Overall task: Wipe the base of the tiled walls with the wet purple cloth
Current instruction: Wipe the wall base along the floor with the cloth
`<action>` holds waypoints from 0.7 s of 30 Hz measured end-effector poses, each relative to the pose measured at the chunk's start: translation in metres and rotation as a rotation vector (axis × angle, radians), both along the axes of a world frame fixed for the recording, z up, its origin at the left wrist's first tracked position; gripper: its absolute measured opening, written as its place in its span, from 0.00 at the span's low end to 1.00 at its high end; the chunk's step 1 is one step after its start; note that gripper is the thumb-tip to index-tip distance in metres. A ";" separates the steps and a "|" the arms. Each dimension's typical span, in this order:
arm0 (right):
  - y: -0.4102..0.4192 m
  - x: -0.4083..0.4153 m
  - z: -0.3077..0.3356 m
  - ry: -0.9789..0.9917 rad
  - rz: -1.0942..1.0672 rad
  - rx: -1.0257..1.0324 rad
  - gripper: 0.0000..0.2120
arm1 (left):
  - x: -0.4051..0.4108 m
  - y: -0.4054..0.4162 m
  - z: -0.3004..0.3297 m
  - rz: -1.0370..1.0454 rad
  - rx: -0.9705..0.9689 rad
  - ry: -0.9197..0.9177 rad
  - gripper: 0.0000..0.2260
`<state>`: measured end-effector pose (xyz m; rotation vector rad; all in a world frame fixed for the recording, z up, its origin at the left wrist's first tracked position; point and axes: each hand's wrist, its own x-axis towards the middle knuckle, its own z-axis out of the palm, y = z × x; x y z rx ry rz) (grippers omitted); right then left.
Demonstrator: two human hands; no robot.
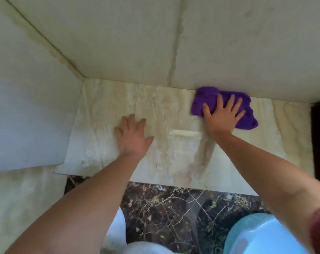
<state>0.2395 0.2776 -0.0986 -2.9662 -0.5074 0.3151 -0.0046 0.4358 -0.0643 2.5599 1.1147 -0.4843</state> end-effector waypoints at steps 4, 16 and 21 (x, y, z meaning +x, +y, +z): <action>0.026 -0.019 -0.011 -0.028 -0.132 0.027 0.37 | -0.071 0.011 -0.004 -0.040 -0.062 0.111 0.39; 0.212 -0.161 -0.005 0.120 0.376 -0.004 0.38 | -0.130 0.029 -0.008 0.011 -0.109 0.027 0.43; 0.164 -0.126 0.006 0.127 0.396 -0.025 0.38 | -0.188 0.012 0.009 0.088 -0.101 0.065 0.42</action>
